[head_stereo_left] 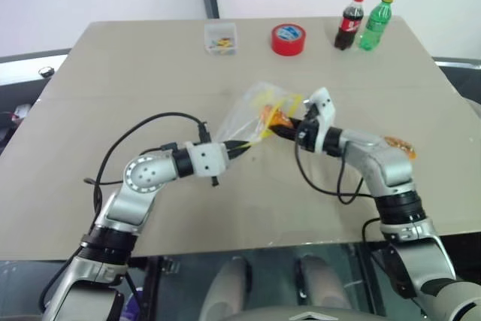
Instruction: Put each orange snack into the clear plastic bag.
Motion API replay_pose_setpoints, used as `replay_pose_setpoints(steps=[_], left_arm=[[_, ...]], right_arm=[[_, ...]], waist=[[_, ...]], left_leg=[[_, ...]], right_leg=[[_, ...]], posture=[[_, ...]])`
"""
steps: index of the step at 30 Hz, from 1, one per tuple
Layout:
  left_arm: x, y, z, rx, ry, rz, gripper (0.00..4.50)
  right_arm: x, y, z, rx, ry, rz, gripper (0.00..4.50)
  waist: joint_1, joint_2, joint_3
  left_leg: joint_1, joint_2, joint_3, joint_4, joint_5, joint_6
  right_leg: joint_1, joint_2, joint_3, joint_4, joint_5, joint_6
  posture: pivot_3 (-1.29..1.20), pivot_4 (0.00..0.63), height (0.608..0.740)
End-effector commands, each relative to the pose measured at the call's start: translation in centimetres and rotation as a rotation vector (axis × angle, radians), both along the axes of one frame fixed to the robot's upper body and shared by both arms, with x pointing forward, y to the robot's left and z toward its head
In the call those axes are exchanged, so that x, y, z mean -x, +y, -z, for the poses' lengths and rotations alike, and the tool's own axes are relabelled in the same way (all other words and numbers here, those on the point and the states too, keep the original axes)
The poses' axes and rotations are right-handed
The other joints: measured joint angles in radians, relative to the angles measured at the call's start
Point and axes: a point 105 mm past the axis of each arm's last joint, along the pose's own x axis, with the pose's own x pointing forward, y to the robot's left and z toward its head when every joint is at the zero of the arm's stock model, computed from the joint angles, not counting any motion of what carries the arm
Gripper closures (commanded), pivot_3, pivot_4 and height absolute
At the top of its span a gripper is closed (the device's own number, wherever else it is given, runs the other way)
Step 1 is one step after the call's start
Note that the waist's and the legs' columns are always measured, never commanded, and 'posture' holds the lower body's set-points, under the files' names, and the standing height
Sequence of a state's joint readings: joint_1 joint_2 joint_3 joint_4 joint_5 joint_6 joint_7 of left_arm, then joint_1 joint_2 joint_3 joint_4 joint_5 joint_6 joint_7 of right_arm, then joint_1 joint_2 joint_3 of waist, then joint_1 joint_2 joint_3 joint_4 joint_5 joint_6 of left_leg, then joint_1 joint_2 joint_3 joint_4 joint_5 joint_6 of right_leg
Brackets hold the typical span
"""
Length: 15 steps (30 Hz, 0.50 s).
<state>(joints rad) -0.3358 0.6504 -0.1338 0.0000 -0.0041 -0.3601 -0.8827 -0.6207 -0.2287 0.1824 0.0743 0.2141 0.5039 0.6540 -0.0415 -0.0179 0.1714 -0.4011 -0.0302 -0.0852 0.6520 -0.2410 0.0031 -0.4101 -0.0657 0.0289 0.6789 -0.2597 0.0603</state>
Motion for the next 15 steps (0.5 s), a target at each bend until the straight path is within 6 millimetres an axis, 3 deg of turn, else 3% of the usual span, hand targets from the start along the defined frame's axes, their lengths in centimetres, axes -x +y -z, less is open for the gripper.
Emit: replay_pose_setpoints(steps=[1, 5, 8, 15], left_arm=[[0.3, -0.3, -0.9, -0.013, -0.061, 0.041, 4.5], [-0.1, 0.0, -0.9, -0.024, -0.066, 0.026, 4.5], [-0.9, 0.3, -1.1, -0.013, -0.077, -0.016, 4.5], [-1.0, -0.6, -2.1, 0.025, -0.106, 0.002, 4.5]], right_arm=[[0.1, 0.5, -1.7, 0.176, -0.316, -0.024, 3.18], [1.3, 1.3, -1.9, 0.289, -0.498, -0.113, 3.18], [2.0, 1.4, -0.6, 0.388, -0.537, -0.206, 3.18], [0.6, 1.2, -0.7, 0.403, -0.575, -0.103, 3.18]], waist=[[0.001, 0.0, 0.0], [0.0, 0.0, 0.0], [0.0, 0.0, 0.0], [0.0, 0.0, 0.0]], left_leg=[[0.0, 0.0, 0.0, 0.0, 0.0, 0.0], [0.0, 0.0, 0.0, 0.0, 0.0, 0.0], [0.0, 0.0, 0.0, 0.0, 0.0, 0.0], [0.0, 0.0, 0.0, 0.0, 0.0, 0.0]], right_leg=[[0.0, 0.0, 0.0, 0.0, 0.0, 0.0], [0.0, 0.0, 0.0, -0.001, 0.0, 0.0], [0.0, 0.001, 0.0, 0.0, 0.0, 0.0], [0.0, 0.001, 0.0, 0.0, 0.0, 0.0]], posture=[[0.0, 0.15, 0.74], [0.0, 0.15, 0.74], [0.0, 0.15, 0.74], [0.0, 0.15, 0.74]])
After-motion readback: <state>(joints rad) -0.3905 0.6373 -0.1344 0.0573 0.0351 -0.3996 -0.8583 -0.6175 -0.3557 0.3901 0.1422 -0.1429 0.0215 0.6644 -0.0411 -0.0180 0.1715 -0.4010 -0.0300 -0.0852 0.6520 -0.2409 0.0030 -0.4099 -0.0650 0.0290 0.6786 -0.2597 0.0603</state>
